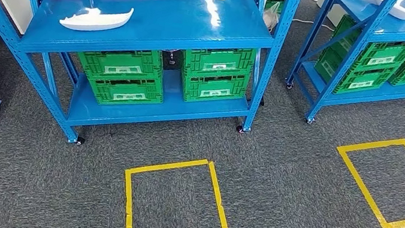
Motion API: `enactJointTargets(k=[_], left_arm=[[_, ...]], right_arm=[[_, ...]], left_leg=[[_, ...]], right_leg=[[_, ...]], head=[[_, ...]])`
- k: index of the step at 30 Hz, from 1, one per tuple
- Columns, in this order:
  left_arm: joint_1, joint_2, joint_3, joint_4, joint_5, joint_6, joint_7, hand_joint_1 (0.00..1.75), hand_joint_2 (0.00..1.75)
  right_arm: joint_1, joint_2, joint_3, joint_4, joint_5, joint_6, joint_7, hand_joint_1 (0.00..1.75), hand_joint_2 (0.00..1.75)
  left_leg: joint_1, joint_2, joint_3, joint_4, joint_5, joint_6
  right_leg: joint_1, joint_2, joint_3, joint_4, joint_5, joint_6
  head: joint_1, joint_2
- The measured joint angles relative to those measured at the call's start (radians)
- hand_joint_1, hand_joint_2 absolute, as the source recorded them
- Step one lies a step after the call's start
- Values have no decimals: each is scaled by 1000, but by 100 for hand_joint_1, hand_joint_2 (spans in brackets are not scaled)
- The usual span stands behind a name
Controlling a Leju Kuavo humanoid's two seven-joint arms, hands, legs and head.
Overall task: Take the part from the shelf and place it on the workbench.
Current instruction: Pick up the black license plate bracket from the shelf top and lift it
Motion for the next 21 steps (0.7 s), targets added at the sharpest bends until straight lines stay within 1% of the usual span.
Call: enactJointTargets(k=[7,14,18,21], left_arm=[[-108,-17,36,8,-183,78,-86,0,175],[-243,-31,39,9,-360,166,-178,0,175],[-331,-40,24,4,-455,188,-225,0,175],[-390,-46,-11,-8,-516,200,-259,0,175]], right_arm=[[-19,26,-99,25,74,-5,-24,0,0],[-37,52,-189,49,138,6,-42,0,0],[-45,66,-235,60,171,20,-52,0,0],[-50,74,-261,68,194,35,-53,0,0]], left_leg=[[0,0,1,0,0,0],[0,0,2,0,1,-1],[0,0,2,0,2,-1],[0,0,2,1,2,-2]], right_leg=[[0,0,0,0,0,0],[0,0,0,0,1,0],[0,0,0,0,2,-1],[0,0,0,0,2,-1]], head=[[0,0],[0,0],[0,0],[0,0]])
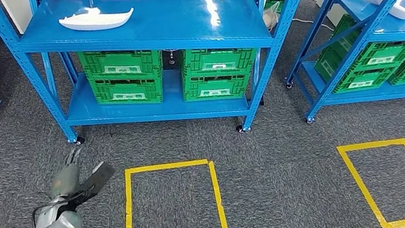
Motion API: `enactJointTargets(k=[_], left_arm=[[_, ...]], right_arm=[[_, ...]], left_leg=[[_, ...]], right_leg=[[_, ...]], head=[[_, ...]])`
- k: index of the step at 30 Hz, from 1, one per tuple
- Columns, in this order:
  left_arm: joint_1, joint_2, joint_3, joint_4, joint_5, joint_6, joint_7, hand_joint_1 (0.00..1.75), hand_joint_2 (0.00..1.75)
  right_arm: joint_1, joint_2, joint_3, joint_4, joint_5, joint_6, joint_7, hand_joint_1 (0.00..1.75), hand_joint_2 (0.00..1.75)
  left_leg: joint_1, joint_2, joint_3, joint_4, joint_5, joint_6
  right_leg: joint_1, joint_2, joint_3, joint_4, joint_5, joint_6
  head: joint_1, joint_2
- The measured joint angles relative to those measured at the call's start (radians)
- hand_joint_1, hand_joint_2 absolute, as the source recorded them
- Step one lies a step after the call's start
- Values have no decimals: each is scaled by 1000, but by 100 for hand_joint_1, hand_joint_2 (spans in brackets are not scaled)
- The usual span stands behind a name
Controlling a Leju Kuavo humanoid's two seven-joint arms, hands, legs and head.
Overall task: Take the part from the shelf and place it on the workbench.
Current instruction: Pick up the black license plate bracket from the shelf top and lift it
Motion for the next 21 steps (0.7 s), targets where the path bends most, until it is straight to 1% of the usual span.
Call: enactJointTargets(k=[6,10,14,18,21], left_arm=[[-109,-13,-123,-41,-69,23,-44,0,175],[-153,-26,-188,-71,-63,26,-51,0,175],[-218,-33,-283,-106,-34,17,-56,0,175],[-260,-35,-370,-134,41,2,-53,0,0],[-273,-30,-429,-162,143,-12,-36,0,0]], right_arm=[[-6,8,-34,9,34,31,-3,0,0],[-6,10,-45,9,37,37,-8,0,0],[-10,11,-55,10,41,49,-16,0,0],[-15,11,-65,12,50,58,-16,0,0],[-20,11,-70,13,57,62,-14,0,0]], left_leg=[[0,0,0,0,0,0],[0,0,3,1,1,0],[0,0,2,2,1,0],[0,0,2,2,1,0],[0,0,2,2,1,0]], right_leg=[[0,0,0,0,0,0],[0,2,-1,0,1,0],[0,1,-2,0,2,0],[0,1,-2,0,2,0],[0,1,-2,0,3,0]], head=[[0,0],[0,0],[0,0],[0,0],[0,0]])
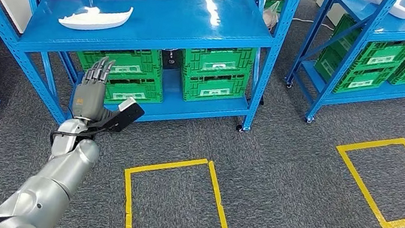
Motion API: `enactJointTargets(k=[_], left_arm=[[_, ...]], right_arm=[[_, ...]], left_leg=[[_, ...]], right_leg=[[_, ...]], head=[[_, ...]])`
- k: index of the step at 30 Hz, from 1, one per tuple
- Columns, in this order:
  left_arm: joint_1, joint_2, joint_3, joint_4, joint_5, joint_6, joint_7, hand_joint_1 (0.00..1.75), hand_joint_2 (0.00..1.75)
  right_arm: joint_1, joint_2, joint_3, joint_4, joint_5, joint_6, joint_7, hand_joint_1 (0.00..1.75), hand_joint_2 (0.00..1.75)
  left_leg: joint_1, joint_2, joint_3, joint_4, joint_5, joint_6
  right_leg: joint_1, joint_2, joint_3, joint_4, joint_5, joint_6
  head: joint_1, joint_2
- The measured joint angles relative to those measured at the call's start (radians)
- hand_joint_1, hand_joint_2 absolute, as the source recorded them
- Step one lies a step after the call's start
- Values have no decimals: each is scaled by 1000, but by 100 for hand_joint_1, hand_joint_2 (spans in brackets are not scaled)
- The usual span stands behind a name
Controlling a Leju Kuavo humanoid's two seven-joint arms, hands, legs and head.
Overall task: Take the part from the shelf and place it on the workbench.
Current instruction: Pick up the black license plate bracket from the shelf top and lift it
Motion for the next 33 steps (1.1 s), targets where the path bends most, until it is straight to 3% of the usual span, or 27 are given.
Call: enactJointTargets(k=[8,17,20,22,24,25,27,28,29,30,32,33], left_arm=[[-1,46,-144,-91,193,-9,68,0,0],[3,78,-225,-155,294,-3,69,0,0],[2,82,-239,-168,316,0,64,0,0],[1,82,-249,-173,327,0,64,0,0],[-2,81,-254,-179,340,-1,62,0,0],[-3,81,-257,-183,347,-1,60,0,0],[-3,80,-263,-187,359,-5,58,0,0],[-1,80,-266,-188,364,-7,57,0,0],[2,80,-267,-188,368,-10,57,0,0],[5,80,-268,-189,372,-13,58,0,0],[7,80,-268,-192,376,-14,59,0,0],[8,80,-269,-193,376,-14,60,0,0]], right_arm=[[-14,0,-7,0,4,6,5,0,0],[-16,7,-16,4,6,8,15,0,0],[-16,8,-22,5,4,8,13,0,0],[-16,9,-27,5,-2,8,10,0,0],[-17,8,-32,5,-11,7,5,0,0],[-18,8,-34,5,-13,7,2,0,0],[-17,8,-39,5,-14,6,-2,0,0],[-16,8,-42,5,-14,6,-2,0,0],[-14,8,-44,5,-14,6,-2,0,0],[-12,8,-46,5,-13,6,-2,0,0],[-6,8,-49,6,-13,6,-2,0,0],[-4,9,-51,7,-12,6,-1,0,0]], left_leg=[[0,0,0,0,0,0],[-4,0,-5,7,-2,4],[-7,0,-10,6,-2,12],[-4,1,-9,-5,-6,26],[2,2,5,-15,-12,40],[4,3,13,-17,-14,44],[6,4,23,-17,-19,42],[8,4,30,-17,-24,38],[11,4,38,-17,-31,32],[16,4,49,-17,-41,26],[25,4,75,-17,-66,10],[28,4,86,-18,-80,1]], right_leg=[[0,0,0,0,0,0],[-2,0,-2,-1,3,5],[-5,0,-2,0,8,12],[-6,-1,-8,18,17,20],[-7,-4,-40,69,13,27],[-8,-5,-73,115,-3,30],[-11,-6,-158,232,-38,37],[-13,-7,-199,275,-43,40],[-15,-8,-224,286,-32,43],[-17,-10,-232,261,-9,46],[-25,-20,-207,130,80,57],[-26,-26,-193,72,111,57]], head=[[0,0],[0,0],[0,0],[0,0],[2,0],[3,0],[5,0],[5,0],[6,0],[6,0],[8,0],[11,0]])
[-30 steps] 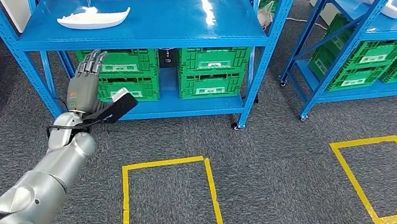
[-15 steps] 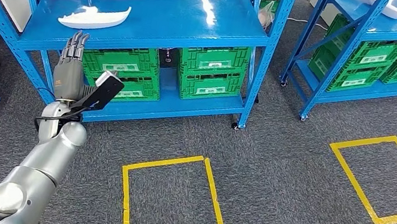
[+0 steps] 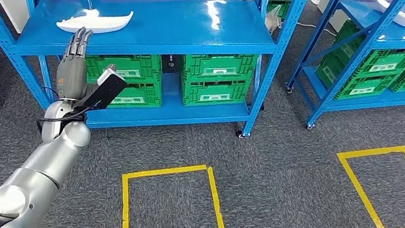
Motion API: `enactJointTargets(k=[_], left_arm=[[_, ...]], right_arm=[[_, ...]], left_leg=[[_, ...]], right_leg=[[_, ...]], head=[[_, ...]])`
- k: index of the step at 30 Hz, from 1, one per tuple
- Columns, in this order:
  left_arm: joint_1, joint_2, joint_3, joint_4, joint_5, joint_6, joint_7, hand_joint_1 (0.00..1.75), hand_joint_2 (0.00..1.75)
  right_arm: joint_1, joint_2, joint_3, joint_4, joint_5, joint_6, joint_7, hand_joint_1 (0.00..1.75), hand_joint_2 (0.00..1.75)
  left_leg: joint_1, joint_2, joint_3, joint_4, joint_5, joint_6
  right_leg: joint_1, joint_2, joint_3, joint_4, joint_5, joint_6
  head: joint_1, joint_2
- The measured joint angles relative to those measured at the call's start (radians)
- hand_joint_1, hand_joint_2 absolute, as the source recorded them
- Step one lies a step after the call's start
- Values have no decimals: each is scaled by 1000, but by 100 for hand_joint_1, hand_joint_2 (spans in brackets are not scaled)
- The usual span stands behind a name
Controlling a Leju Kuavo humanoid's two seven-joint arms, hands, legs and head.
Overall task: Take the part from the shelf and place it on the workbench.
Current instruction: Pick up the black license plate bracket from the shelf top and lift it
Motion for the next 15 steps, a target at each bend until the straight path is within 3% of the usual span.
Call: enactJointTargets(k=[1,2,4,5,7,8,10,11,12,13,14,15], left_arm=[[1,0,0,-2,1,-1,1,0,0],[3,0,-1,-5,1,-2,2,0,0],[2,-2,-1,-16,3,-3,3,0,0],[0,-2,-1,-22,4,-3,3,0,0],[-2,-2,-3,-28,6,-3,5,0,0],[1,-2,-4,-28,5,-3,8,0,0],[12,-1,-7,-26,2,-1,14,0,0],[16,-1,-8,-25,-1,1,15,0,0],[17,0,-9,-25,-3,4,15,0,0],[18,2,-10,-24,-4,9,12,0,0],[21,4,-11,-23,-5,13,9,0,0],[25,6,-13,-19,-5,18,5,0,0]], right_arm=[[1,0,-2,2,0,0,0,0,0],[3,0,-3,4,0,0,0,0,0],[3,0,-4,4,1,1,-1,0,0],[4,-1,-4,4,1,1,-1,0,0],[5,-1,-5,4,1,2,-1,0,0],[6,-1,-5,4,0,2,0,0,0],[6,-1,-6,4,0,2,1,0,0],[6,-1,-6,4,1,1,1,0,0],[7,-1,-6,4,1,1,1,0,0],[7,-1,-6,4,1,1,1,0,0],[8,-1,-6,5,1,1,1,0,0],[8,0,-7,6,1,0,1,0,0]], left_leg=[[0,0,9,-5,-13,-10],[-1,1,22,-11,-20,-20],[-1,0,37,-3,-10,-37],[1,0,25,37,13,-44],[3,0,-58,173,51,-50],[2,0,-111,242,44,-51],[-1,0,-201,307,-42,-47],[-4,0,-235,303,-92,-42],[-8,0,-260,278,-121,-35],[-12,0,-279,237,-111,-26],[-18,-1,-291,179,-46,-16],[-25,-4,-301,121,53,-6]], right_leg=[[0,-4,10,-36,20,-6],[2,-6,15,-49,22,-16],[5,1,35,-43,-12,-43],[4,4,51,-46,-26,-52],[3,8,96,-55,-52,-68],[4,10,121,-61,-66,-72],[8,17,171,-72,-91,-76],[11,23,197,-78,-106,-78],[14,28,222,-82,-122,-80],[17,33,247,-86,-139,-81],[20,36,268,-89,-157,-81],[23,40,288,-87,-174,-78]], head=[[2,0],[4,0],[2,0],[0,0],[-6,0],[-9,0],[-11,0],[-11,0],[-12,0],[-13,0],[-13,0],[-13,0]])
